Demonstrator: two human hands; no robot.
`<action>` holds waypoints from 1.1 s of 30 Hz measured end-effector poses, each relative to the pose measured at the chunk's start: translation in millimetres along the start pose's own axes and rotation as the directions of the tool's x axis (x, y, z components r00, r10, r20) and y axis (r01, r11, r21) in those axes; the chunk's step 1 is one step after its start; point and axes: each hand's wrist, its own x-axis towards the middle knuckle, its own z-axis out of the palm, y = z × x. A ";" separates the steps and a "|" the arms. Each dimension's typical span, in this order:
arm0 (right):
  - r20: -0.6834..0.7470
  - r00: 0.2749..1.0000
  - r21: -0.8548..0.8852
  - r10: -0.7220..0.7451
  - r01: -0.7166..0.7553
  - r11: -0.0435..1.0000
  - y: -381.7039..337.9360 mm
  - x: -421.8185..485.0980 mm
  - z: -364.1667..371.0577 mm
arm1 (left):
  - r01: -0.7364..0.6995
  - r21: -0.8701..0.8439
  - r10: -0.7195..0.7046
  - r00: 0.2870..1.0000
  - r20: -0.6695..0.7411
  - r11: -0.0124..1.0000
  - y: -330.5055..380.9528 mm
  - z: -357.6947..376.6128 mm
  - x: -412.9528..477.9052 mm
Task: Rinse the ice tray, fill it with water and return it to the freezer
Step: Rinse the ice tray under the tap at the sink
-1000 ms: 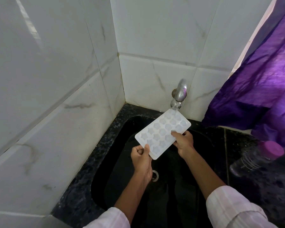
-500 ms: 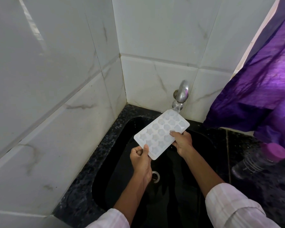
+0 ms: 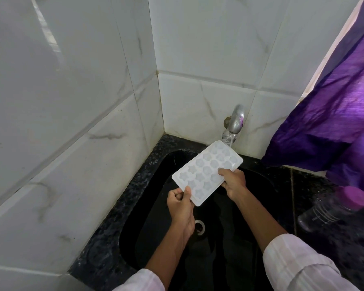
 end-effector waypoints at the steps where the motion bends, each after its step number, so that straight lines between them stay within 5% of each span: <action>1: 0.016 1.000 0.009 0.000 0.000 1.000 -0.4 -1.2 0.1 | -0.002 0.006 0.002 1.000 -0.001 1.000 0.7 -0.7 0.3; 33: 0.023 0.999 -0.012 0.024 -0.024 1.000 9.0 -4.0 1.4 | -0.041 0.018 0.041 0.999 0.019 0.999 4.9 -11.3 -3.8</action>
